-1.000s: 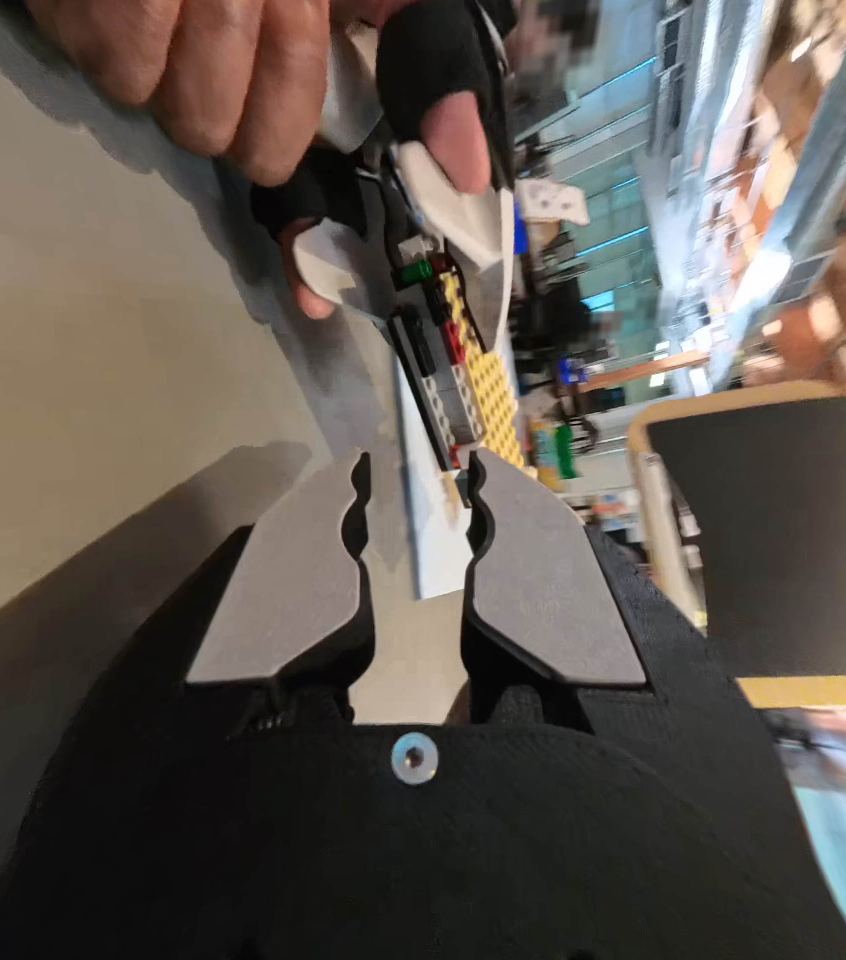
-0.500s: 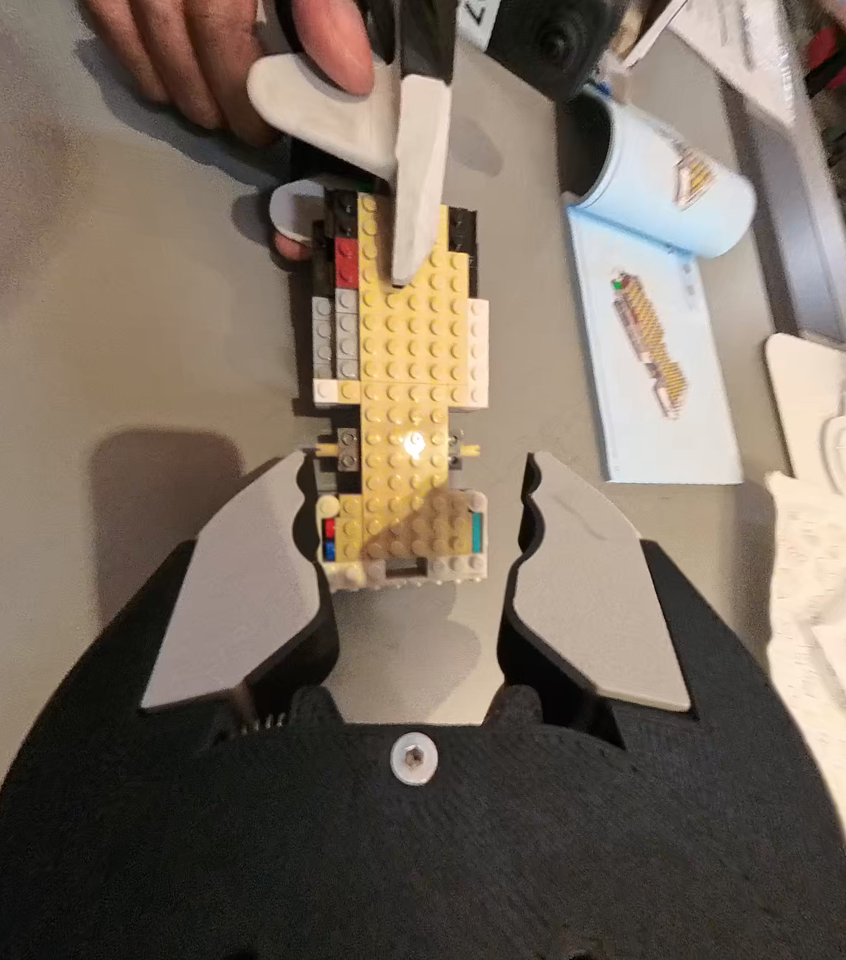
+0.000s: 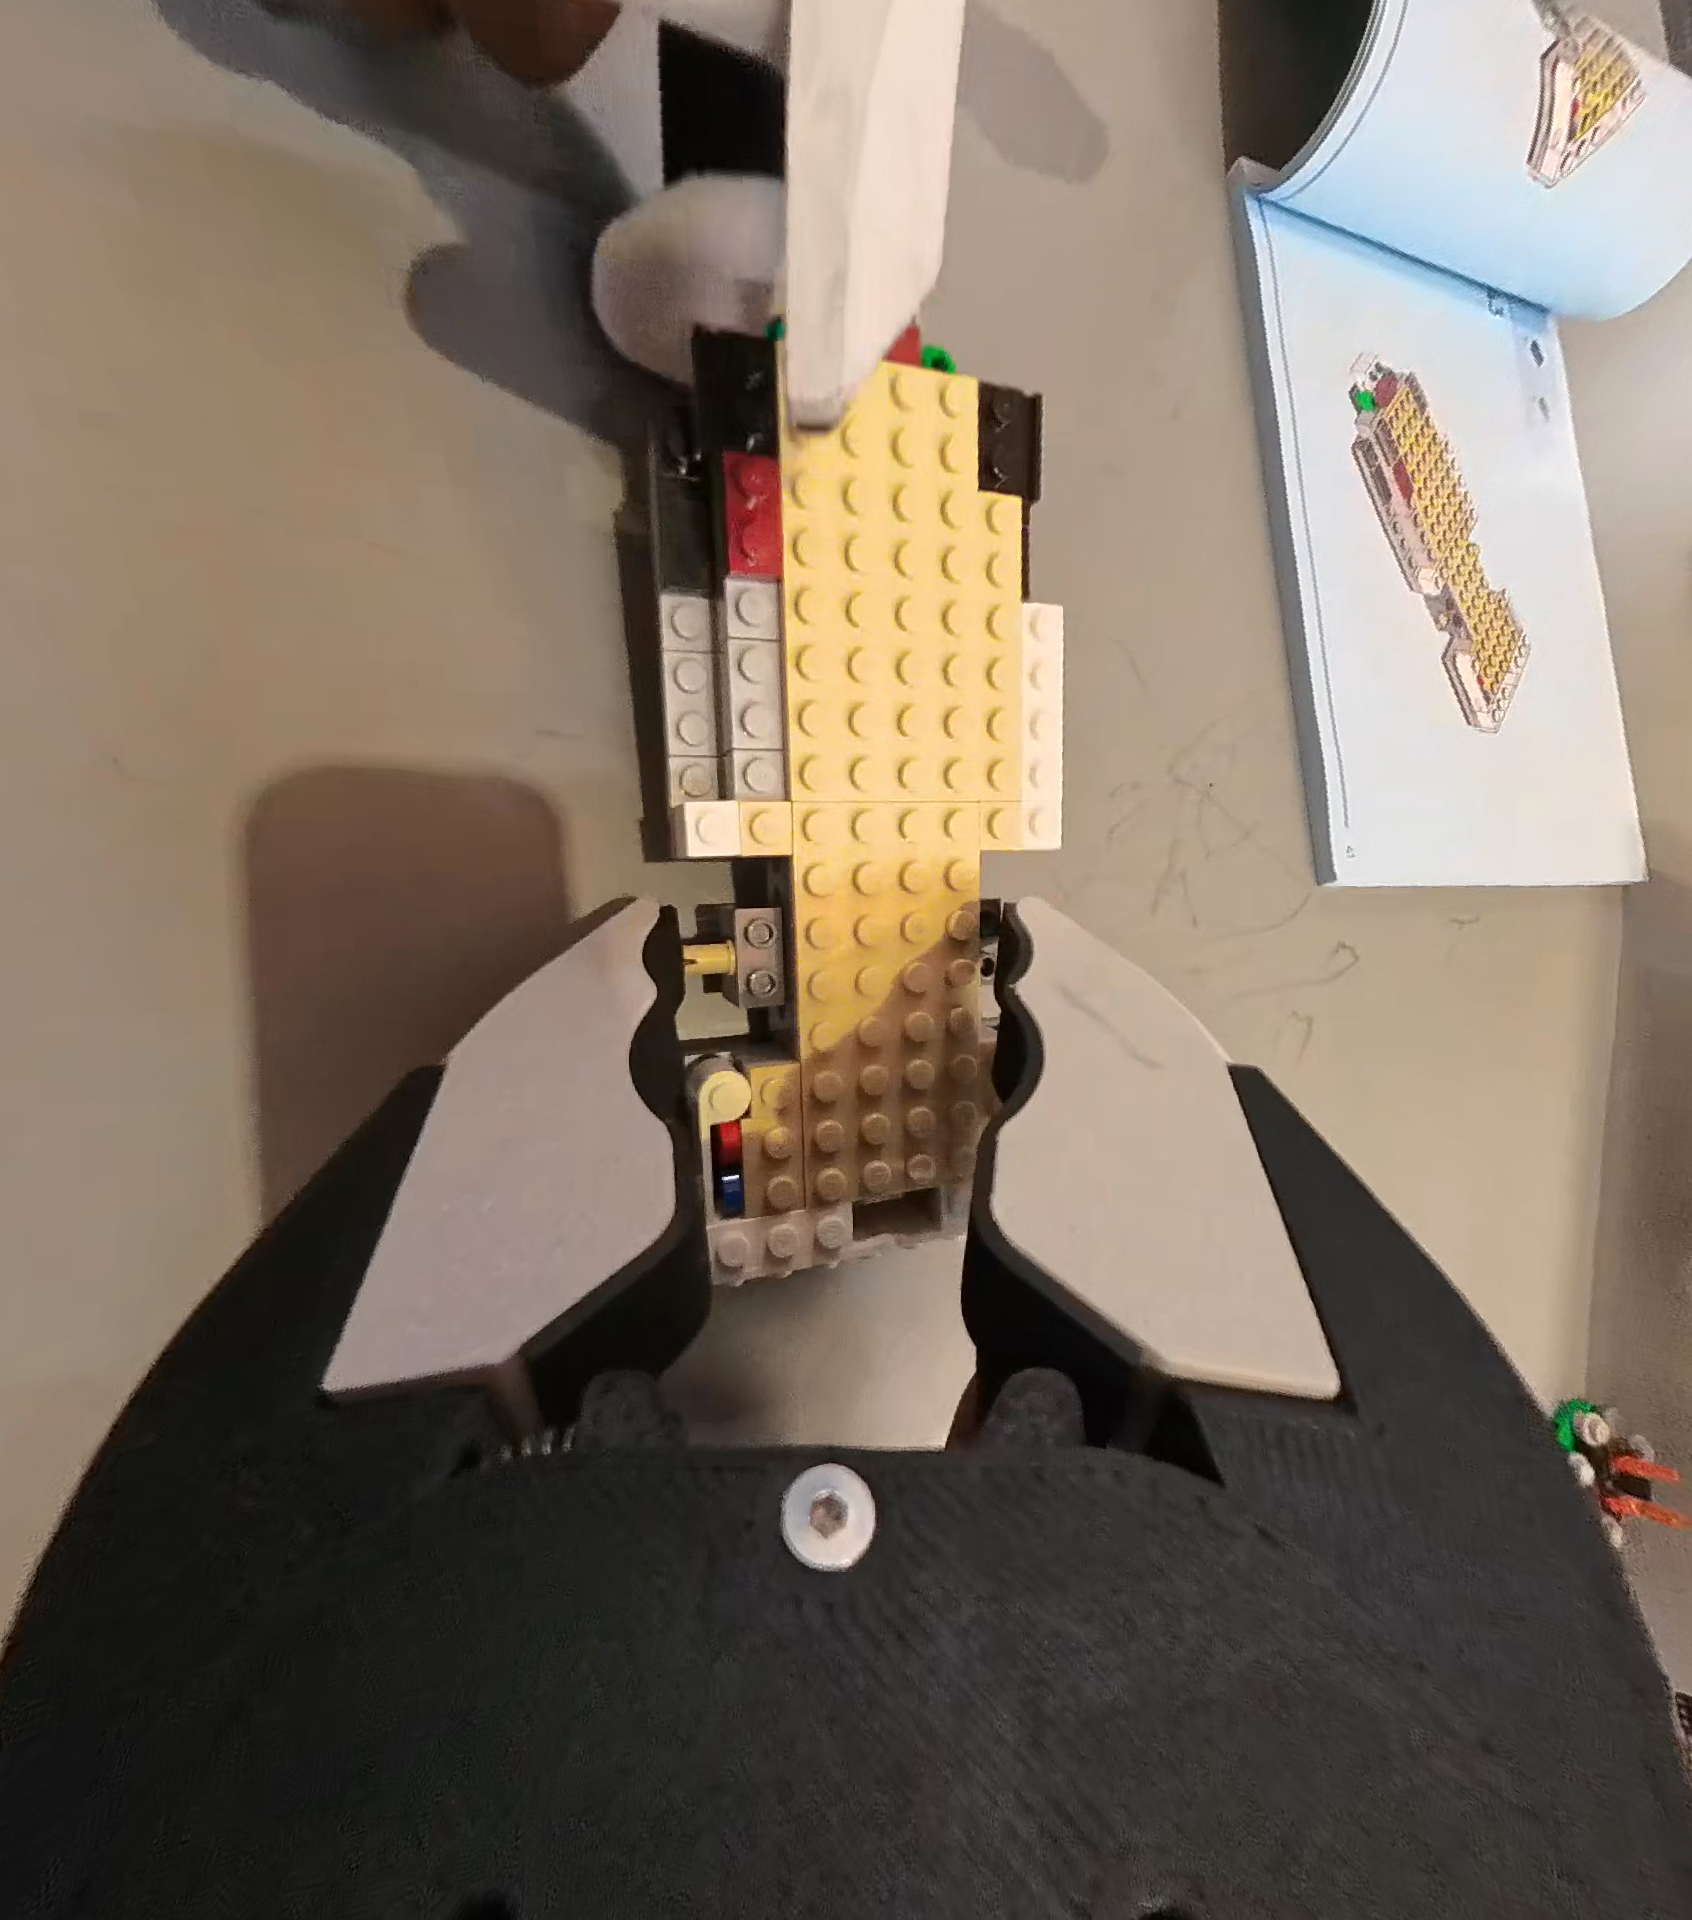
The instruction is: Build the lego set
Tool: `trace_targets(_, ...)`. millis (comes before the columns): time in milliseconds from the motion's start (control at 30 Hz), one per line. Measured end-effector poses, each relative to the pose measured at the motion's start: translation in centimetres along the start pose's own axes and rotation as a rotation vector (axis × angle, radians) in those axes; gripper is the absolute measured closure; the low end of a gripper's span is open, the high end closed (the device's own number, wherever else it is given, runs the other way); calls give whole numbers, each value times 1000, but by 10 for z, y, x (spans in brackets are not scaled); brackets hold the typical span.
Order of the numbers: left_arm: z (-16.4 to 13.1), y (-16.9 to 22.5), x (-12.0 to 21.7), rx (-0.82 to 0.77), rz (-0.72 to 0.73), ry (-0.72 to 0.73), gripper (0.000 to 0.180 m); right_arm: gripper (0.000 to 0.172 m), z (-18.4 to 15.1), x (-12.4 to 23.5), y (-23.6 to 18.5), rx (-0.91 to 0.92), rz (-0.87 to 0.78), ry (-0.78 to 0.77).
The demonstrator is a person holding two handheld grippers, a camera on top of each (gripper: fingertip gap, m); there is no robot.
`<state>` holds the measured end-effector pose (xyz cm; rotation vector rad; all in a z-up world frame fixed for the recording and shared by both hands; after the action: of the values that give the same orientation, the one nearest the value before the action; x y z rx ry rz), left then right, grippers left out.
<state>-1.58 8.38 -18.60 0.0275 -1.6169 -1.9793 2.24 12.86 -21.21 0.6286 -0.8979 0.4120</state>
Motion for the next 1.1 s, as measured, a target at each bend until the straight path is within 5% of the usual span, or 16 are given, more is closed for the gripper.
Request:
trace_targets(400, 7, -14, 26, -85, 220, 55, 100, 121, -4, 0, 3, -9, 4, 3)
trace_targets(700, 57, -16, 68, -499, 501, 218, 96, 125, 2, 26, 31, -153, 1, 185)
trace_targets(867, 93, -18, 69, -632, 495, 285, 96, 131, -9, 30, 63, -256, -150, 204)
trace_targets(1100, 92, -29, 60, -645, 455, 219, 98, 136, -33, 22, 88, -373, -255, 156)
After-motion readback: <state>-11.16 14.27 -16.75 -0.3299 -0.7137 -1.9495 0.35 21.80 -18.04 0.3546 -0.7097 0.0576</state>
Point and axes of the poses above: each gripper's, where its closed fingertips meet, x back along the fingers, z out of its top, y = z × x across the jaws, the point moved 1 cm from there along x, back along the fingers, and after that the axes turned 11 degrees about -y, right-handed, at the moved point
